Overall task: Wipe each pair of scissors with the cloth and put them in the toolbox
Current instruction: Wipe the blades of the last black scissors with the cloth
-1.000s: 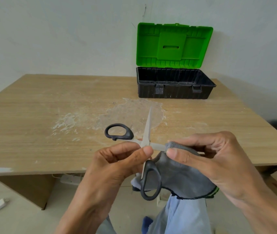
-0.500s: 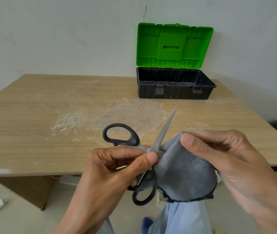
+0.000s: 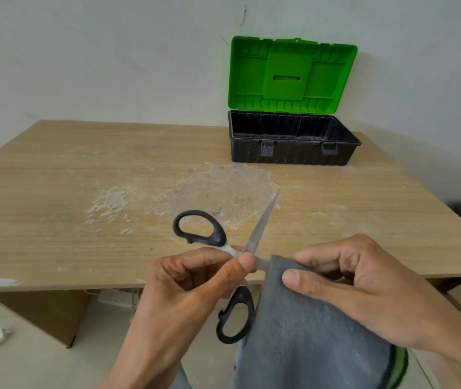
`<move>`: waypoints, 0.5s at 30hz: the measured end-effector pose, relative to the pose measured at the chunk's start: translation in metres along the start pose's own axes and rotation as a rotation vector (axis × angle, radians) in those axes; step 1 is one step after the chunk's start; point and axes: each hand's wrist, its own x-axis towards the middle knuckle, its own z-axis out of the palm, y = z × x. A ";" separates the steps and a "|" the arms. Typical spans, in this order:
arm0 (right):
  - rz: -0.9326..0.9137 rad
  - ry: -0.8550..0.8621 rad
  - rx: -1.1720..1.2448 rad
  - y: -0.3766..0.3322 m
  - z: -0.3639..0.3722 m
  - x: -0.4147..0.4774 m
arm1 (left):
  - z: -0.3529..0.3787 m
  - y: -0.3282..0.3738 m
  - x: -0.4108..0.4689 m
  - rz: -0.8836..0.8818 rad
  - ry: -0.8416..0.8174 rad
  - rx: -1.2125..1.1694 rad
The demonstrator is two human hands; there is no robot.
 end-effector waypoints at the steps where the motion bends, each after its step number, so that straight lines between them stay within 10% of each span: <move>1: -0.006 0.012 -0.012 0.002 0.000 0.000 | 0.000 -0.001 0.000 -0.003 0.017 -0.004; 9: -0.131 0.223 0.097 0.005 0.005 0.002 | 0.003 0.000 0.000 0.020 0.037 0.043; 15: -0.082 0.055 -0.016 -0.001 0.012 0.011 | 0.005 0.001 0.002 0.032 0.031 -0.031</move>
